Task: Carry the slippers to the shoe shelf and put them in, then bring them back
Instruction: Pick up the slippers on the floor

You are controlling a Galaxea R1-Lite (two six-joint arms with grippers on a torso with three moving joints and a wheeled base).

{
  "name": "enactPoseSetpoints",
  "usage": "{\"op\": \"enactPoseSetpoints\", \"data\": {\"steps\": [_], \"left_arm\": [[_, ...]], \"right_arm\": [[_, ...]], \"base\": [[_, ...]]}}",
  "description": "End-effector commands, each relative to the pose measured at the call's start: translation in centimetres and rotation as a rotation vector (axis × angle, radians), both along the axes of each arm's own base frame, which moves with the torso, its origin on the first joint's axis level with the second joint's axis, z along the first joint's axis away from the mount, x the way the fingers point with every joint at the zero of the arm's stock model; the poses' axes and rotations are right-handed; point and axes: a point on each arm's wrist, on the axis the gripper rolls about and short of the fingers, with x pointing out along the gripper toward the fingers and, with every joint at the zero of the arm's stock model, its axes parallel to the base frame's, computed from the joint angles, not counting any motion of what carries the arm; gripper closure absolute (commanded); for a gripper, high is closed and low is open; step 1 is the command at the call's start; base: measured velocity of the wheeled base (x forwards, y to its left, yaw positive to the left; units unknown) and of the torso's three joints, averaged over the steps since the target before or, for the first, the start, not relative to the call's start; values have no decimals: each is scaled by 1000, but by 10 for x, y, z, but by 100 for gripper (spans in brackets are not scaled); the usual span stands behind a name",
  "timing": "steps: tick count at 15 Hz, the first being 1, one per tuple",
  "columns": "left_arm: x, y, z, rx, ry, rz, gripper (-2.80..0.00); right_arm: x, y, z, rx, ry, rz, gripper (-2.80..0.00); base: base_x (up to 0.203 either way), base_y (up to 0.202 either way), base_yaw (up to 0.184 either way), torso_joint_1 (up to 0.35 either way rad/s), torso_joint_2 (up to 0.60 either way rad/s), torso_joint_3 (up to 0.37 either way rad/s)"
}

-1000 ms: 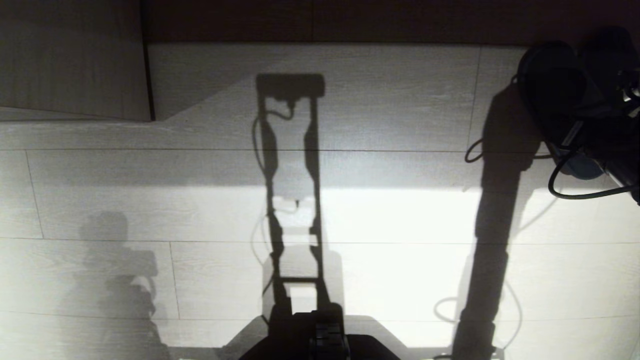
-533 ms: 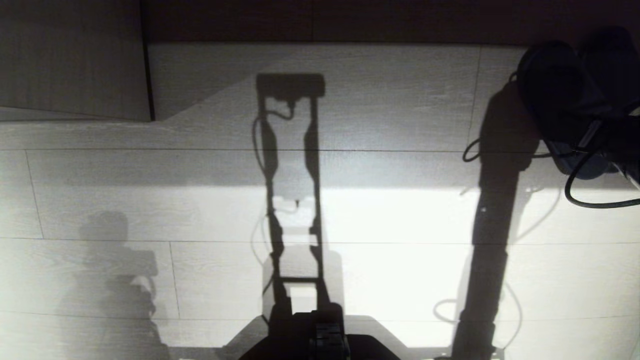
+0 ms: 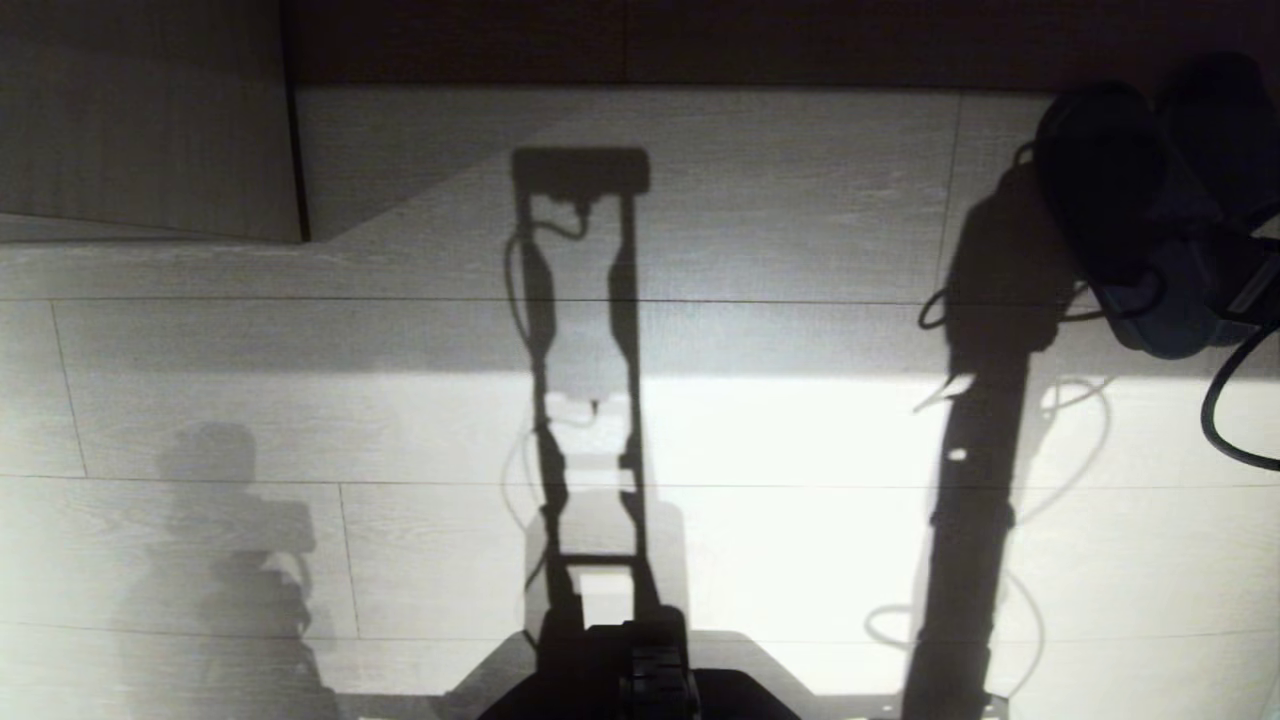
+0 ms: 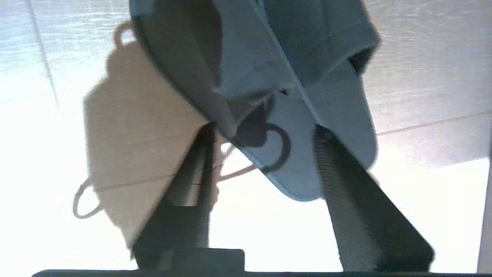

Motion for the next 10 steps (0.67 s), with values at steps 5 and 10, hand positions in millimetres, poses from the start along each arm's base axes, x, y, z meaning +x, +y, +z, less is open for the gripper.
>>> {"op": "enactPoseSetpoints", "data": {"steps": [5, 10], "left_arm": [[0, 0, 0, 0, 0, 0, 0], [0, 0, 0, 0, 0, 0, 0]], "right_arm": [[-24, -10, -9, 41, -9, -64, 0], [5, -32, -10, 173, -48, -92, 0]], "base": [[0, 0, 0, 0, 0, 0], [0, 0, 0, 0, 0, 0]]}}
